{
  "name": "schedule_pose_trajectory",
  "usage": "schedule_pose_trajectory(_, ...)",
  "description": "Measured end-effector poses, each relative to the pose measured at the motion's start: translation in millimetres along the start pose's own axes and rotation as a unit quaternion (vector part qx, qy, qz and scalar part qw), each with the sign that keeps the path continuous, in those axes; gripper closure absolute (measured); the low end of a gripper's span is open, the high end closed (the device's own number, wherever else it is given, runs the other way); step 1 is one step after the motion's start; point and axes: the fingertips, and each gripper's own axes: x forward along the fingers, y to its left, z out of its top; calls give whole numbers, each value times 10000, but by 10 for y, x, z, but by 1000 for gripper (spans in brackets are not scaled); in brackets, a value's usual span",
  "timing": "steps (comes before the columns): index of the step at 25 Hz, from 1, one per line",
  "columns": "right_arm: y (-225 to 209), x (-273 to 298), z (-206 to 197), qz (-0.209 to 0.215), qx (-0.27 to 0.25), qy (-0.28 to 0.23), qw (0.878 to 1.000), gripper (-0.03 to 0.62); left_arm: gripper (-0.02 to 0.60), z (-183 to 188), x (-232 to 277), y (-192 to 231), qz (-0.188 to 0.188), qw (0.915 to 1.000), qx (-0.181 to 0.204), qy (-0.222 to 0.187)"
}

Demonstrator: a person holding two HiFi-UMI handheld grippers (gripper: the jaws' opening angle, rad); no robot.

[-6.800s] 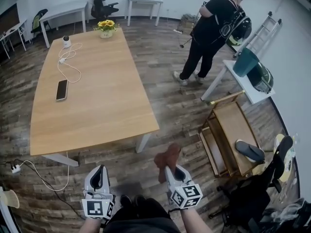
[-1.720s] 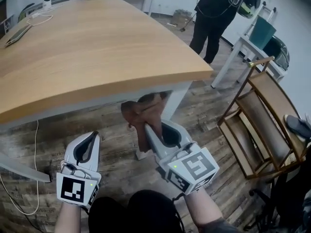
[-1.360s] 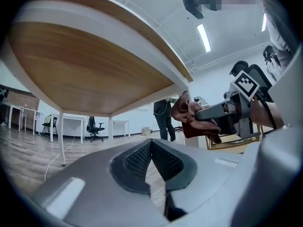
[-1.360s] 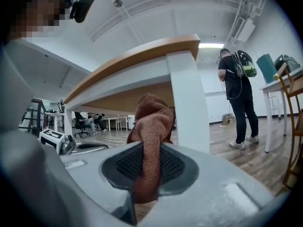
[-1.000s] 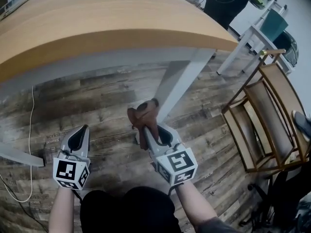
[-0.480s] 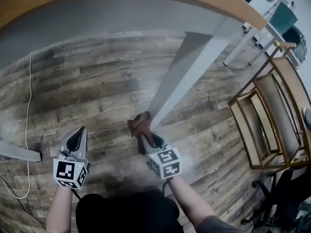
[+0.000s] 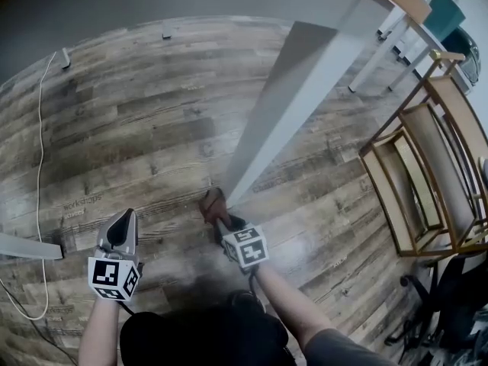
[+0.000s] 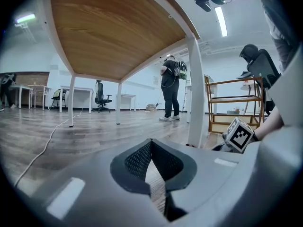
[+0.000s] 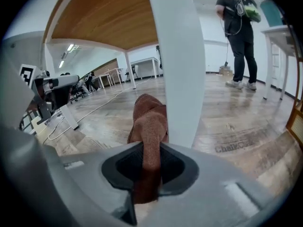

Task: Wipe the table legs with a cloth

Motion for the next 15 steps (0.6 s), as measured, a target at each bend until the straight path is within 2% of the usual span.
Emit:
schedule_pose_trajectory(3, 73, 51, -174, 236, -119, 289, 9992, 531, 563, -106, 63, 24, 130, 9997, -155, 128)
schedule_pose_trajectory(7, 125, -342, -28, 500, -247, -171, 9983, 531, 563, -35, 222, -4, 160, 9996, -222, 123)
schedule_pose_trajectory(11, -115, -1116, 335, 579, -453, -613, 9954, 531, 563, 471, 304, -105, 102, 9996, -20, -270)
schedule_pose_trajectory(15, -612, -1861, 938, 294, -876, -1204, 9884, 531, 563, 1125, 347, -265, 78, 9982, 193, -566)
